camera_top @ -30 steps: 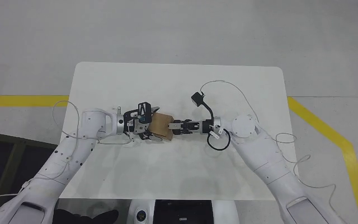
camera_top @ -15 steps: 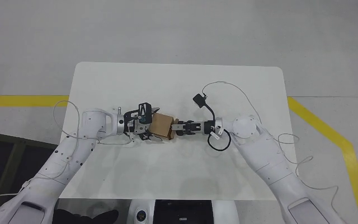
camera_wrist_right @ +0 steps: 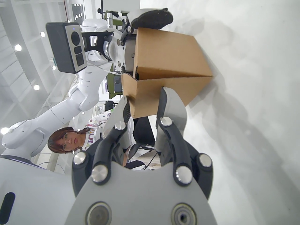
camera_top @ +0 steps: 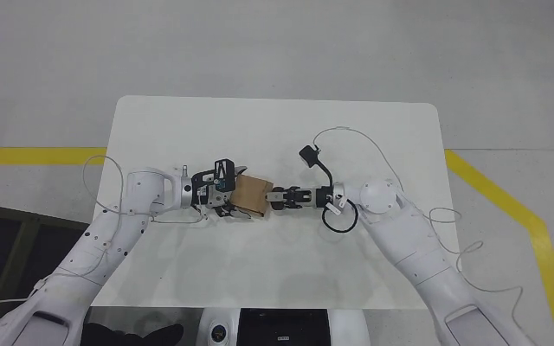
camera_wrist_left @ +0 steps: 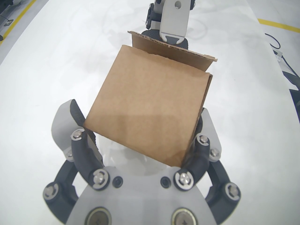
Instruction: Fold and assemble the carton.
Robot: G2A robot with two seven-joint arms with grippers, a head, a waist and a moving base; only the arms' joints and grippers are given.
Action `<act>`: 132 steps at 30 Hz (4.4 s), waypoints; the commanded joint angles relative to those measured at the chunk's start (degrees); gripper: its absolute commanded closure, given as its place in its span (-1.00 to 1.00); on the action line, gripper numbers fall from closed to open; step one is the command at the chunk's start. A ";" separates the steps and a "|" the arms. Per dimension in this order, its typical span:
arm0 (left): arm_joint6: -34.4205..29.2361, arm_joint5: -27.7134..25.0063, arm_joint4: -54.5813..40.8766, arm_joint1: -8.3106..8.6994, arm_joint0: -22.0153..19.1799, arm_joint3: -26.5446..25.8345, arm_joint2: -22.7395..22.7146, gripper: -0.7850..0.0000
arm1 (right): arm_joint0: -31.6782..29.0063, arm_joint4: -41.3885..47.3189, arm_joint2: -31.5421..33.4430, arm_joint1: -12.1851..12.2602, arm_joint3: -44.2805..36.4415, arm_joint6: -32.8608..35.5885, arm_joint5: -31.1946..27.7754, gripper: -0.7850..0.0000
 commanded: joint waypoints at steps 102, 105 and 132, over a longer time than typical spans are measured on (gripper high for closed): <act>-1.20 0.00 -1.16 0.56 -1.30 -0.10 2.64 -1.00 | -1.65 -10.76 -1.03 2.05 -9.13 -0.61 3.91 1.00; -1.23 0.00 -1.25 0.56 -1.33 -0.07 2.67 -1.00 | -1.06 -10.59 -1.75 1.78 -8.52 -1.04 3.88 1.00; -0.49 0.00 -1.76 0.98 -1.01 0.05 2.11 -1.00 | -0.36 -9.66 0.85 2.40 -6.99 -0.67 0.82 0.81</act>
